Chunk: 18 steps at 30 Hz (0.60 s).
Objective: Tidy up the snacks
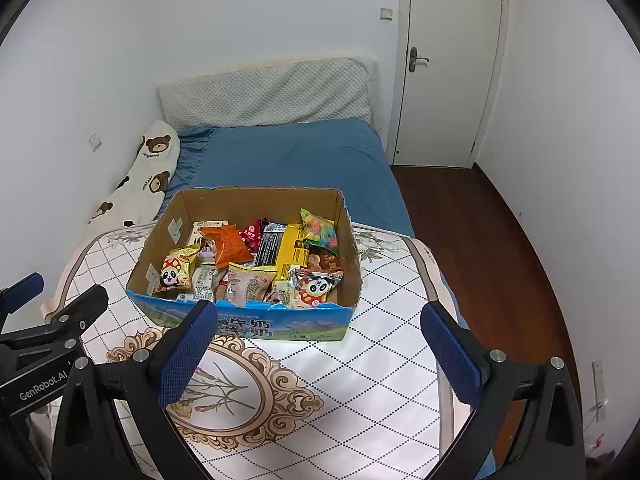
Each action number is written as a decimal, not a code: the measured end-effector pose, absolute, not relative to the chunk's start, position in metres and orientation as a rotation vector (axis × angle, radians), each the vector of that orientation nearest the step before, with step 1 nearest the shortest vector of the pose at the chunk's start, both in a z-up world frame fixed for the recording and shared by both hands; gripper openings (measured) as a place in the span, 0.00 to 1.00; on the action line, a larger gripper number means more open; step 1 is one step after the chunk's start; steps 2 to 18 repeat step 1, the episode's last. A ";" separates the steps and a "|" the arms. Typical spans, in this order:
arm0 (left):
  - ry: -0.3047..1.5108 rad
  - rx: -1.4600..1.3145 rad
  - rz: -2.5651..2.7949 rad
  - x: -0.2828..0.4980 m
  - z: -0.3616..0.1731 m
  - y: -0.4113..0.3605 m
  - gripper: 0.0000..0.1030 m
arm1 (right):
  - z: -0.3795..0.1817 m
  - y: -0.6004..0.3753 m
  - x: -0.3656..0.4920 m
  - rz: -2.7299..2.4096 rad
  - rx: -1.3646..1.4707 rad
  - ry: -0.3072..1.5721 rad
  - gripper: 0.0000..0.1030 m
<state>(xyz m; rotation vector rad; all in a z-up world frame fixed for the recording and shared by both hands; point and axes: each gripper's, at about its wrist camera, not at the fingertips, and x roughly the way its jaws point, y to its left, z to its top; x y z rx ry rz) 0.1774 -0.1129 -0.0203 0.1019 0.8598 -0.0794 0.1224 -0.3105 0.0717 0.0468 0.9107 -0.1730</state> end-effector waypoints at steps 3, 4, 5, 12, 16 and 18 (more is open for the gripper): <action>0.860 0.101 -0.080 0.177 -0.021 -0.113 0.99 | 0.072 -0.310 0.122 -0.173 0.046 0.910 1.00; 0.860 0.101 -0.080 0.177 -0.021 -0.113 0.99 | 0.072 -0.310 0.122 -0.173 0.046 0.910 1.00; 0.860 0.101 -0.080 0.177 -0.021 -0.113 0.99 | 0.072 -0.310 0.122 -0.173 0.046 0.910 1.00; 0.860 0.101 -0.080 0.177 -0.021 -0.113 0.99 | 0.072 -0.310 0.122 -0.173 0.046 0.910 1.00; 0.860 0.101 -0.080 0.177 -0.021 -0.113 0.99 | 0.072 -0.310 0.122 -0.173 0.046 0.910 1.00; 0.860 0.101 -0.080 0.177 -0.021 -0.113 0.99 | 0.072 -0.310 0.122 -0.173 0.046 0.910 1.00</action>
